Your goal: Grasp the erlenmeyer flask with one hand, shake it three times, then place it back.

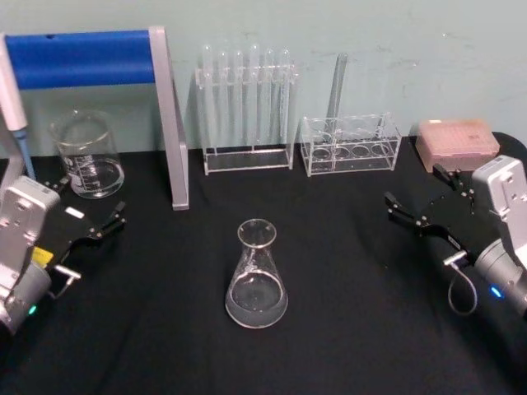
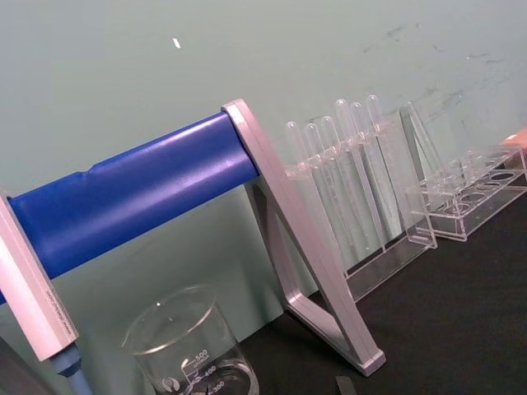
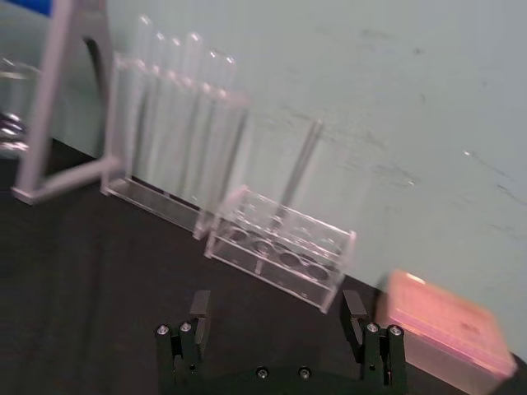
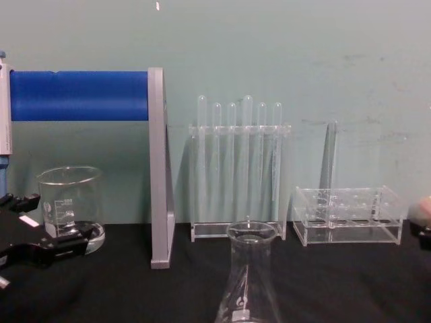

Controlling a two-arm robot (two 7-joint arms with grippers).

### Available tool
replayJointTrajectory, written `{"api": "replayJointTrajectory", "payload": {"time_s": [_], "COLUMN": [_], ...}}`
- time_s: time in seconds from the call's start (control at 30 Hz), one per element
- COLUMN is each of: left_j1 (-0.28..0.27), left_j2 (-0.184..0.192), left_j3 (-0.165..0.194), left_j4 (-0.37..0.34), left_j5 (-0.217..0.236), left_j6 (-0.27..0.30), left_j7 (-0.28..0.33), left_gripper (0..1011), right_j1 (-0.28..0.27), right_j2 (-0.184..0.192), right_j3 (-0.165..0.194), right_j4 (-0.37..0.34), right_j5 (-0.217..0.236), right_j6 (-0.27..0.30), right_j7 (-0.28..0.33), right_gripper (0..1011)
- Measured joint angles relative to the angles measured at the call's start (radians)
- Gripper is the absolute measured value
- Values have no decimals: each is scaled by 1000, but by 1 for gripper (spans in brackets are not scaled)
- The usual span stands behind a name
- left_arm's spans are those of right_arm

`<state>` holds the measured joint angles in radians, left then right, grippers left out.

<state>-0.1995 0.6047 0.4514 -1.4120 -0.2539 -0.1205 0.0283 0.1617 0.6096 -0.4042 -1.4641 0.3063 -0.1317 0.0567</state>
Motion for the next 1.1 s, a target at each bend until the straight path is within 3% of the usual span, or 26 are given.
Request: {"api": "replayJointTrajectory", "payload": {"time_s": [0.27,0.47,0.83,1.1], "left_j1": [0,0,0,0], "left_j2": [0,0,0,0], "left_j3": [0,0,0,0], "left_j4": [0,0,0,0], "left_j5": [0,0,0,0], "left_j6": [0,0,0,0], "left_j7": [0,0,0,0], "left_gripper": [1001,1001,1001,1001], "right_j1": [-40,-67,-91,-89], "right_j2": [25,41,43,45], "right_j3": [33,38,34,20], "right_j4": [-69,-115,-152,-159], "right_j5": [111,175,246,258], "right_j6": [7,25,68,73], "right_j7": [146,259,405,506], "right_gripper": [1003,1003,1003,1002]}}
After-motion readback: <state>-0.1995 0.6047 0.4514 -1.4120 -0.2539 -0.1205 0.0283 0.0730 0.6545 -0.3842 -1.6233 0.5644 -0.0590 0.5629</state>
